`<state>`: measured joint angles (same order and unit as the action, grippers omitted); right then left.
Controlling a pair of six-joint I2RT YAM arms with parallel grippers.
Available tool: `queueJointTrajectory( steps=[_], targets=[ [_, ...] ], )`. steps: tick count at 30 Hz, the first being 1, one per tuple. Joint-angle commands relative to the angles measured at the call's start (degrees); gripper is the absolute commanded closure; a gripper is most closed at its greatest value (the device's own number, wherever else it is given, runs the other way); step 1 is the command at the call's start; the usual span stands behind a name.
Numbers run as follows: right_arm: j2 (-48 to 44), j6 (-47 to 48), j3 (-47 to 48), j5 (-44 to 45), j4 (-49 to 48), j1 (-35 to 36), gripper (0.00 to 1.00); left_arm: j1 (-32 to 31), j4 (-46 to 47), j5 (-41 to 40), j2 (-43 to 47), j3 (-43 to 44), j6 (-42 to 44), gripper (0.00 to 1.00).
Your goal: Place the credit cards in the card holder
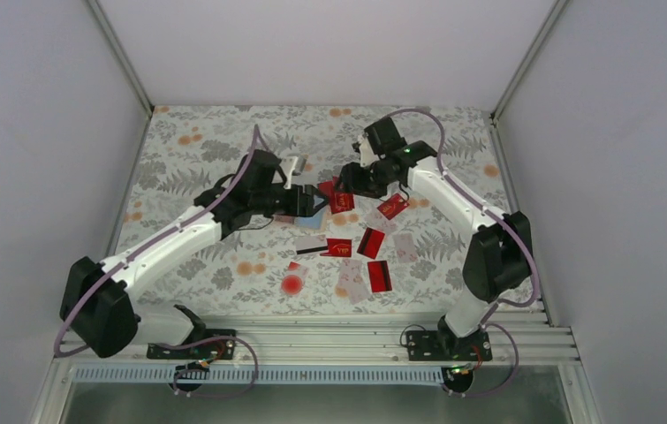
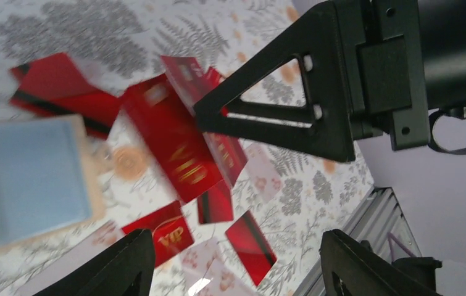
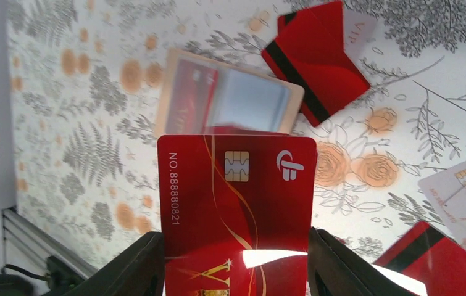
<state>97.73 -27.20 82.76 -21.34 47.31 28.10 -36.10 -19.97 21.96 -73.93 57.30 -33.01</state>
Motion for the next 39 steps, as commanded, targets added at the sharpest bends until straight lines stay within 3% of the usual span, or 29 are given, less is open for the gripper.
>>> queueJointTrajectory(
  steps=[1,7,14,20,24,29,39],
  targets=[
    [-2.0,-3.8,2.9,-2.2,-1.2,-0.1,0.48,-1.5,5.5,1.4,-4.4,4.6,-2.5,0.36],
    [-5.0,-4.6,4.1,-2.6,-1.0,-0.1,0.49,-2.2,3.7,-1.0,-9.4,9.5,-2.6,0.50],
    [-5.6,-3.7,3.5,-2.6,-0.4,-0.1,0.48,-2.3,1.7,-4.2,-8.8,8.7,-2.1,0.51],
    [-5.3,0.2,-4.1,0.2,-1.6,2.5,0.39,-2.3,-6.8,-12.6,-3.2,2.8,0.5,0.48],
    [-2.9,3.2,-6.1,6.3,-3.2,7.9,0.24,-2.3,-12.6,-18.7,1.3,-2.0,-1.3,0.37],
    [3.2,7.0,-6.8,5.2,-8.0,11.0,0.17,-2.3,-11.6,-18.6,3.6,-7.6,-3.6,0.36],
    [10.2,14.0,-5.0,-9.9,-14.8,6.6,0.18,2.3,-7.2,-12.7,-7.6,-7.1,-1.9,0.70]
  ],
)
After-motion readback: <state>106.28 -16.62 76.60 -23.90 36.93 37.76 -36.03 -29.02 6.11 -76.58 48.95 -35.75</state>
